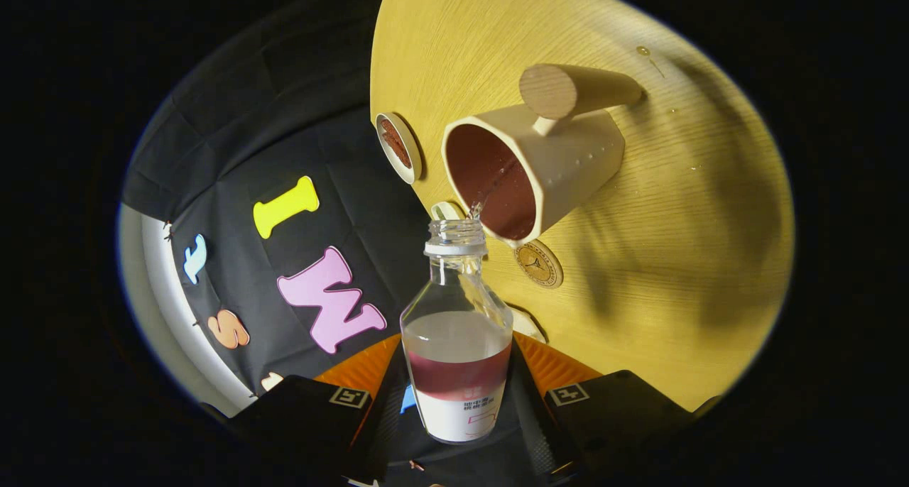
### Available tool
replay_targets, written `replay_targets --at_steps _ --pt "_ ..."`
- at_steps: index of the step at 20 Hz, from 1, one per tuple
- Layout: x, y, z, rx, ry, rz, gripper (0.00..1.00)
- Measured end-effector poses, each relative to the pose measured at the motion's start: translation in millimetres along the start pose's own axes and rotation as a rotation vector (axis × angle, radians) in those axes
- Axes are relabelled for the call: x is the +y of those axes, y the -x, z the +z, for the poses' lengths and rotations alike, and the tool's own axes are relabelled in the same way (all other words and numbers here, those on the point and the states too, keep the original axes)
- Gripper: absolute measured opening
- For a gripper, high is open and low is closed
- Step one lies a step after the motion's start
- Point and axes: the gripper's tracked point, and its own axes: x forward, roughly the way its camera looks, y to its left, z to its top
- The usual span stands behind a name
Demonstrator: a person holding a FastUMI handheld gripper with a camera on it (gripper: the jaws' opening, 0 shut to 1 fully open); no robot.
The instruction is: Take the bottle from table, then pour the juice into the cup, finally place the bottle on the coaster
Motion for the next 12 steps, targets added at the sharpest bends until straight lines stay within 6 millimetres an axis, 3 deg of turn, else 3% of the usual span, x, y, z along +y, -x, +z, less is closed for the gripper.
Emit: replay_targets --at_steps 12 --pt "12.0 -11.4 0.4 -0.041 -0.155 -0.002 0.76"
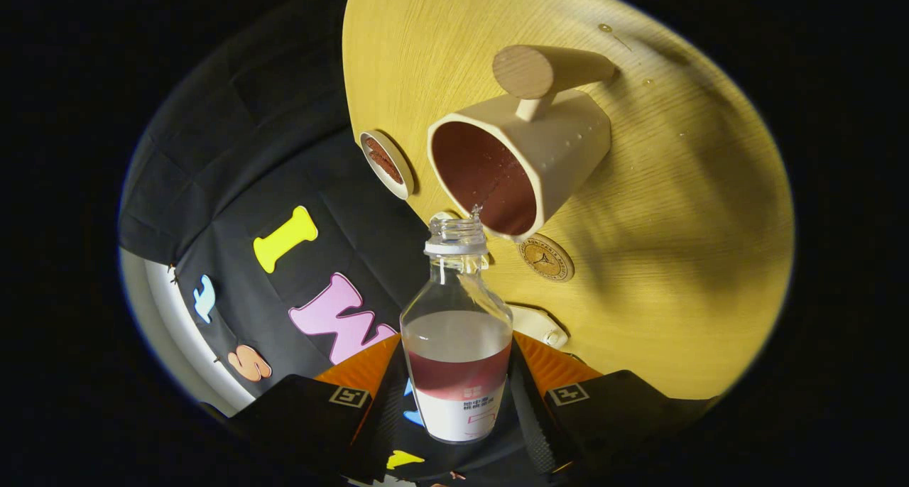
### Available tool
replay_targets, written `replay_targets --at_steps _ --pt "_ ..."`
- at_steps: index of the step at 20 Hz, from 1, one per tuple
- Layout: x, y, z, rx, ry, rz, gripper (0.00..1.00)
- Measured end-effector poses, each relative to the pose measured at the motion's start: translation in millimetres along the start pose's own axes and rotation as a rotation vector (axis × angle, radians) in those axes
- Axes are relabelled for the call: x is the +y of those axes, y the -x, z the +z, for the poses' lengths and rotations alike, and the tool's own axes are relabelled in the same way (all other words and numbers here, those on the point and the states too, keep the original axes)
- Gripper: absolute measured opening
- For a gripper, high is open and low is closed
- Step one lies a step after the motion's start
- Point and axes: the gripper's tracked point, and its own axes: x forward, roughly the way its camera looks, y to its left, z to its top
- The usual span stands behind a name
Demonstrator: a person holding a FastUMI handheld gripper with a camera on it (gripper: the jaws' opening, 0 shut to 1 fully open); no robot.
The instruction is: Take the bottle from table, then pour the juice into the cup, finally place the bottle on the coaster
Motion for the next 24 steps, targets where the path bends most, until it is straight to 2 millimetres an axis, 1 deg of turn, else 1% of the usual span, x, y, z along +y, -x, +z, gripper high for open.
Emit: replay_targets --at_steps 2,6,8,16,21,24 --pt "1.9 -0.1 1.1 -0.006 -0.021 0.004 0.76" --pt "15.3 1.2 2.4 -0.023 -0.101 0.038 0.76" --pt "15.2 1.6 3.2 -0.029 -0.128 0.041 0.76" --pt "29.8 2.5 4.2 -0.068 -0.283 0.107 0.76" --pt "31.1 0.3 2.6 -0.061 -0.284 0.109 0.76" --pt "32.5 2.4 1.1 -0.053 -0.275 0.114 0.76"
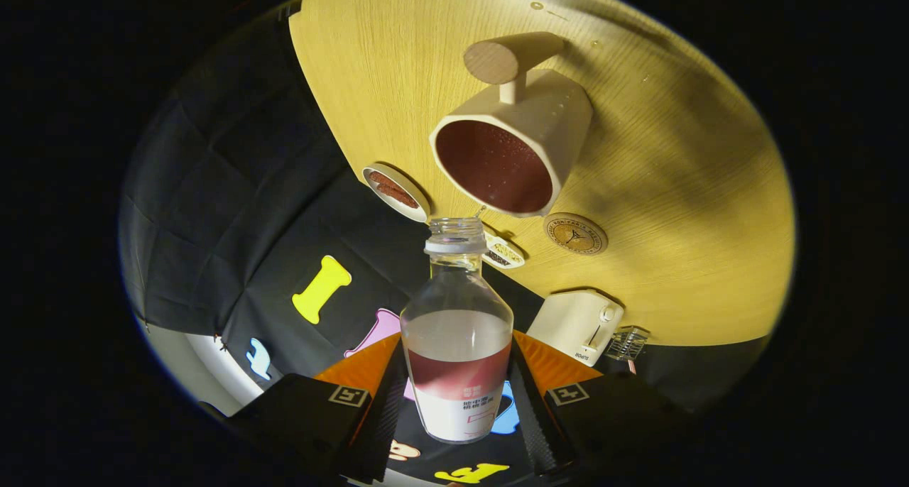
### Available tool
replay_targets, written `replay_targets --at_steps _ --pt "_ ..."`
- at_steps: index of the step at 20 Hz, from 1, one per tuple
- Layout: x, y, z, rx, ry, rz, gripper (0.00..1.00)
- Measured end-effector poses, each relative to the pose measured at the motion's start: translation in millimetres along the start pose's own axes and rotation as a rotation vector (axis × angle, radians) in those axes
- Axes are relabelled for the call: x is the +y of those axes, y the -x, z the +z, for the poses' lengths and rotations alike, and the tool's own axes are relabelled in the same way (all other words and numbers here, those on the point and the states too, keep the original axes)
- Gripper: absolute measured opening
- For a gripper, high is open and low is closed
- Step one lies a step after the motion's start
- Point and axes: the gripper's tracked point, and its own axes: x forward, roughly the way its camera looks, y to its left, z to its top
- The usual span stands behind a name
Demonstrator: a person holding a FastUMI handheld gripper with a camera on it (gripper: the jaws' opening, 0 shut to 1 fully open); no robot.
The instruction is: Take the bottle from table, then pour the juice into the cup, finally place the bottle on the coaster
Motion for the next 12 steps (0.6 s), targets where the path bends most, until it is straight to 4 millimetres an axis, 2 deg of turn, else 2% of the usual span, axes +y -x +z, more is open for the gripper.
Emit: replay_targets --at_steps 3,12 --pt "5.0 1.6 -2.2 -0.003 -0.006 0.003 0.76" --pt "0.2 8.8 1.4 -0.01 -0.007 -0.004 0.76"
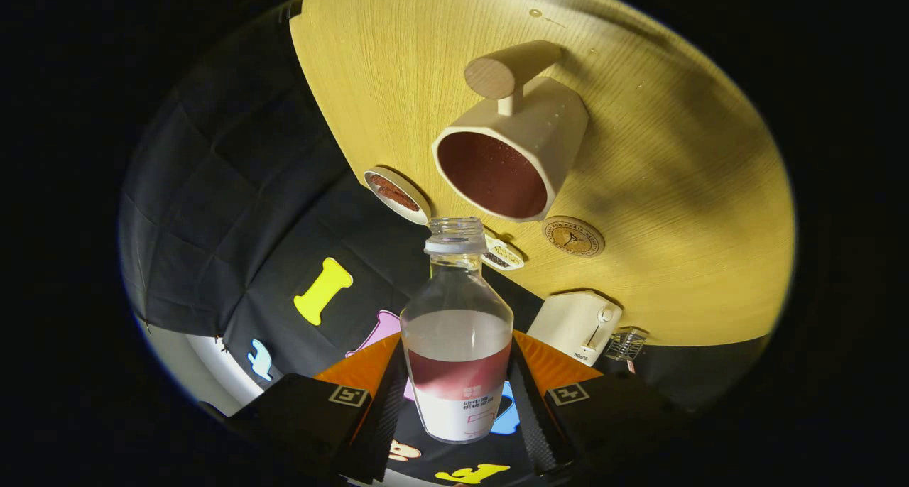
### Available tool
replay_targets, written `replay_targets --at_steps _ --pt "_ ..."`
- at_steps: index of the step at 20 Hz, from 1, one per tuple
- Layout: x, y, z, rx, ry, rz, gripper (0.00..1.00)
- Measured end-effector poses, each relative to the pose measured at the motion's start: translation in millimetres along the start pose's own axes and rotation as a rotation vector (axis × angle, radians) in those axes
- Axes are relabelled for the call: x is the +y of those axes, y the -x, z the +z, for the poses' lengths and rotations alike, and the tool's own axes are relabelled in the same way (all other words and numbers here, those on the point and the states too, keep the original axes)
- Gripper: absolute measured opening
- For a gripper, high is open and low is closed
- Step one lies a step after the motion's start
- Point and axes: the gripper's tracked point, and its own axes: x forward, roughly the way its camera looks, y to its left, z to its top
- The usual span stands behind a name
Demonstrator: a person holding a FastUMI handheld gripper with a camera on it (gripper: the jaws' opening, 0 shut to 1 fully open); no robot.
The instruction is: Take the bottle from table, then pour the juice into the cup, finally place the bottle on the coaster
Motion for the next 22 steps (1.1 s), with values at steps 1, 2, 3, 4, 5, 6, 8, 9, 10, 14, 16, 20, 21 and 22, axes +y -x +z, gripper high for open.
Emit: replay_targets --at_steps 1,2,3,4,5,6,8,9,10,14,16,20,21,22 --pt "-0.7 0.7 0.6 0.0 0.002 -0.002 0.76" --pt "-0.9 2.0 0.6 0.0 0.004 -0.003 0.76" --pt "-0.4 3.3 1.1 0.001 0.006 -0.004 0.76" --pt "-0.8 3.8 1.2 0.001 0.009 -0.005 0.76" --pt "-1.3 4.2 1.5 0.0 0.011 -0.007 0.76" --pt "-1.7 5.0 1.9 0.0 0.012 -0.008 0.76" --pt "-2.1 6.0 2.4 -0.001 0.016 -0.01 0.76" --pt "-2.4 6.4 2.4 0.0 0.022 -0.011 0.76" --pt "-3.8 6.6 2.3 0.003 0.033 -0.015 0.76" --pt "-21.2 6.4 -0.6 0.016 0.19 -0.063 0.76" --pt "-30.4 7.1 -6.5 0.04 0.302 -0.087 0.76" --pt "-44.4 15.8 -14.2 0.078 0.521 -0.151 0.76" --pt "-43.5 14.4 -15.3 0.076 0.582 -0.154 0.76" --pt "-41.0 14.8 -15.3 0.068 0.643 -0.145 0.76"
